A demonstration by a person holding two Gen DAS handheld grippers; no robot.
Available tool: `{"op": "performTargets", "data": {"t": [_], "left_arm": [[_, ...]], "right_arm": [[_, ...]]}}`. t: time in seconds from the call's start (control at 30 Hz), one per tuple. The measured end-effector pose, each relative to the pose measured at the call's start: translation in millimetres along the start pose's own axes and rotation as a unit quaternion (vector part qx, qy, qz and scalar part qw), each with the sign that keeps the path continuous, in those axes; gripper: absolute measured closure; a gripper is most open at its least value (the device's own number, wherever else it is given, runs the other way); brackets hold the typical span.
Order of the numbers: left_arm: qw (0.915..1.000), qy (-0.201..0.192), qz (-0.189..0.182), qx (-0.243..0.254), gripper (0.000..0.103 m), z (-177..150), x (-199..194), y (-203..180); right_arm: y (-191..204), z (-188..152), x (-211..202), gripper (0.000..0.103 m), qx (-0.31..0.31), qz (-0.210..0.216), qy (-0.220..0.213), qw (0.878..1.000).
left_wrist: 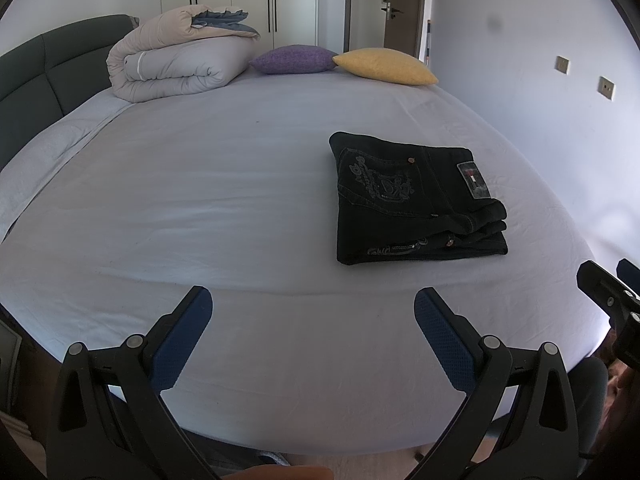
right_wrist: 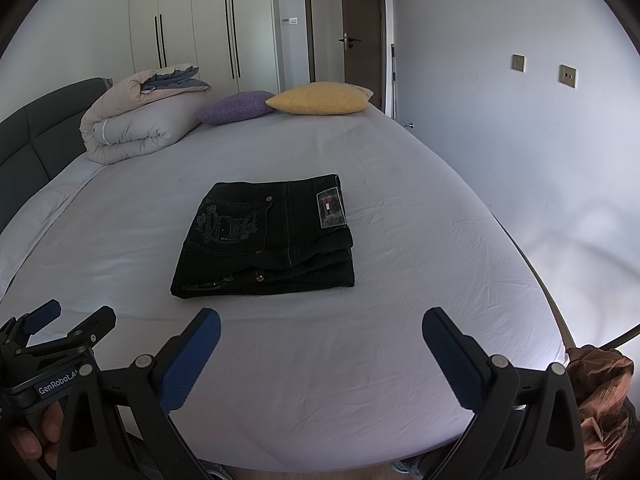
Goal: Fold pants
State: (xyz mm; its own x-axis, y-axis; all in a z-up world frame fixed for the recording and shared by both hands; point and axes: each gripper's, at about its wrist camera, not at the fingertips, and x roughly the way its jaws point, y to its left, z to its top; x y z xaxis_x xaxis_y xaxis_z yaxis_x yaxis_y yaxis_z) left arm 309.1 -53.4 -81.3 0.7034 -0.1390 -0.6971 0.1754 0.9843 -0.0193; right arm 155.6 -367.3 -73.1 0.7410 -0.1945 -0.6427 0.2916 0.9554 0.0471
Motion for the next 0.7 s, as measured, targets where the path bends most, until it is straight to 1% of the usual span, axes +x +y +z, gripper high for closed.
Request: {"op": "performTargets", "data": {"t": [0.7], "left_arm": [[1.0, 0.003, -0.002, -0.001, 0.0, -3.1, 4.2, -0.9]], "right_arm": [[0.0, 0.1, -0.5, 0.0, 0.0, 0.0, 0.0, 1.0]]}}
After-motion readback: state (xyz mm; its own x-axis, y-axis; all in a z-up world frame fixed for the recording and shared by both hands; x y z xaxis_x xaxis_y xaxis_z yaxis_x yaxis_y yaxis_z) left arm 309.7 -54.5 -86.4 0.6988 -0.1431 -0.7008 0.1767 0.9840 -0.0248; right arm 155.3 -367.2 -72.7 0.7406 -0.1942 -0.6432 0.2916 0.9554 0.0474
